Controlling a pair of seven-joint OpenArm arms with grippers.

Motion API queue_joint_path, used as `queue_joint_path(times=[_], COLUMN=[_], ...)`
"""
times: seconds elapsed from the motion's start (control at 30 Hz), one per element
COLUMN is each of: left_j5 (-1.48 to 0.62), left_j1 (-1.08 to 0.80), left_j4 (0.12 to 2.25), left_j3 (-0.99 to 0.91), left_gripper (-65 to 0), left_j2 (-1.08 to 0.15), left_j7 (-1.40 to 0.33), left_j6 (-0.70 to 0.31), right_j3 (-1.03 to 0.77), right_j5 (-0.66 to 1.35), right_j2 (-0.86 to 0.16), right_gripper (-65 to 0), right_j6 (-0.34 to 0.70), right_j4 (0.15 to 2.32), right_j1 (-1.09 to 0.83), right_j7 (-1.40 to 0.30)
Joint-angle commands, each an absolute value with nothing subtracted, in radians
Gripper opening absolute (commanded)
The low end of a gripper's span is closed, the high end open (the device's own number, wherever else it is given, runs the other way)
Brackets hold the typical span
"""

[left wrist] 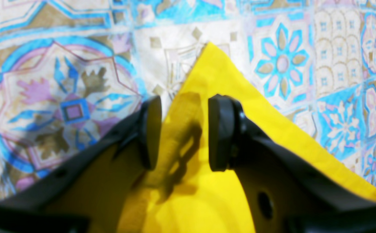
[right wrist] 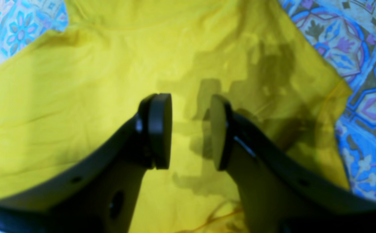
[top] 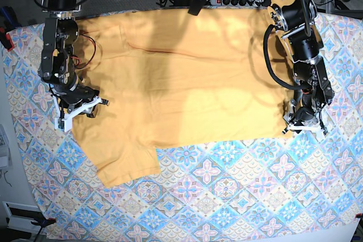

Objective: Fold the T-shirt properly
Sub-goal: 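Move both grippers to the middle of the shirt's two side edges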

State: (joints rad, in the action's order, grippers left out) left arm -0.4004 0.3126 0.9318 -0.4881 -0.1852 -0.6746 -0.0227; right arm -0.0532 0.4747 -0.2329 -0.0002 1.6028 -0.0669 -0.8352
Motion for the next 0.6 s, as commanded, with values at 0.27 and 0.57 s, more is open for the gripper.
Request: queue_joint_path(times=[0.27,0.57], left_j5=[-0.404,-0.412], left_j1=[0.34,0.331], left_j4=[0.88,0.843], left_j3=[-0.489,-0.469], left_gripper=[-40.9,-42.7], left_j2=[-0.202,-0.197], left_j7=[-0.616,-0.605], left_j6=[-0.028,-0.031], right_j3=[-0.058,-0.059], right_j5=[0.478,0.478], right_j2=[-0.245,-0.245], right_gripper=[-45.3,-45.3], right_j6=[0.005,0.005], right_j4=[1.626,1.627], right_j1=[-0.059,-0.059], right_j7=[-0.816,-0.816])
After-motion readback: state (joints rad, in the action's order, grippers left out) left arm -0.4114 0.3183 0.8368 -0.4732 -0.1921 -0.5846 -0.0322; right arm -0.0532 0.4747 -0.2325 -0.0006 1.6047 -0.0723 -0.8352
